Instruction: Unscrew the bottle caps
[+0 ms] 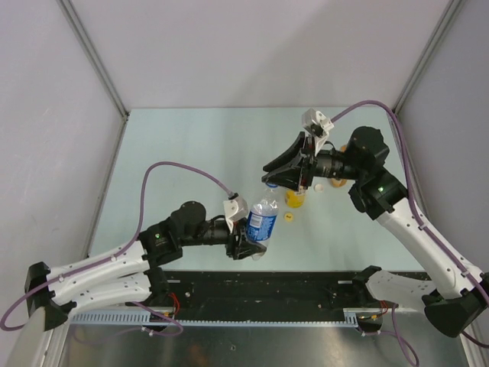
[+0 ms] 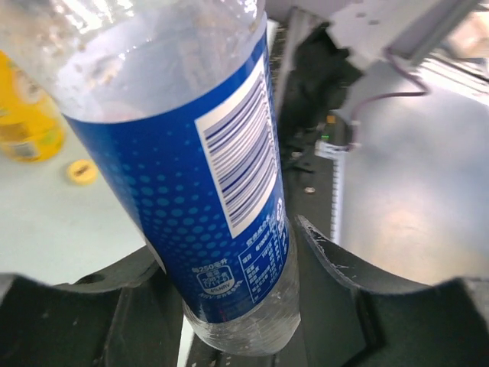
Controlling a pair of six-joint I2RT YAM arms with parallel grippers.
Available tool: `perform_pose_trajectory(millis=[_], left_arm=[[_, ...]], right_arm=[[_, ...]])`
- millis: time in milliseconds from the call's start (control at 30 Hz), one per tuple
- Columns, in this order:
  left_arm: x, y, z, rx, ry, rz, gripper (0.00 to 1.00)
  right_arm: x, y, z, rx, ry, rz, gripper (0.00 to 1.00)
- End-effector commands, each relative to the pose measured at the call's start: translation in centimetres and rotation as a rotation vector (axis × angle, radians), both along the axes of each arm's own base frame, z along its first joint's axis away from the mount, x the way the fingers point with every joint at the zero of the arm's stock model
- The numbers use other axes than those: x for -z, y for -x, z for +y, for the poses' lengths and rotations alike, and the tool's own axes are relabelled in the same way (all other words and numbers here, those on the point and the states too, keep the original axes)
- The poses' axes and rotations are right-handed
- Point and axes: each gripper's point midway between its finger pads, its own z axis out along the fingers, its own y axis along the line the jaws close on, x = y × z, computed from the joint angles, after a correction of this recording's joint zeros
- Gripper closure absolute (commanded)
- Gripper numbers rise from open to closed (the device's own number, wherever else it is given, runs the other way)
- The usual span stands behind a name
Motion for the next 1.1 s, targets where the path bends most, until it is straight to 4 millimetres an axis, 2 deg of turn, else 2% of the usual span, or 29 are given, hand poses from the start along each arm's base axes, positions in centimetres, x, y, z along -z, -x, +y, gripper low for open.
perform_pose_trajectory(millis=[0,167,267,433,733,800,1067], left_arm=[[-8.4,5.2,-0.5,0.348,0.314,-0.121,0.77],[-9.4,8.4,0.2,0.577,0.358,-0.122,0.75],[-9.5,9.2,0.3,0.643,0.359,-0.113,0.74],[-9.0,8.7,-0.2,0.632,0.345,-0.091,0.73],[-7.4,6.5,-0.3,0.513,0.321,-0.046,0.74],[-7.5,6.4,0.0,0.501,0.328,-0.054,0.74],[-7.8,6.3,0.5,0.494,0.336,-0.063,0.73]], right_arm=[[0.0,3.8,-0.1,-0.216,-0.017,-0.079,1.00],[-1.0,6.0,-0.7,-0.322,-0.051,-0.144,1.00],[-1.5,6.7,-1.0,-0.334,-0.065,-0.171,1.00],[-2.2,6.7,-1.3,-0.300,-0.079,-0.186,1.00],[-3.1,6.7,-1.7,-0.249,-0.099,-0.210,0.89],[-2.8,6.6,-1.6,-0.250,-0.091,-0.205,0.85],[-2.0,6.3,-1.3,-0.272,-0.073,-0.183,0.56]])
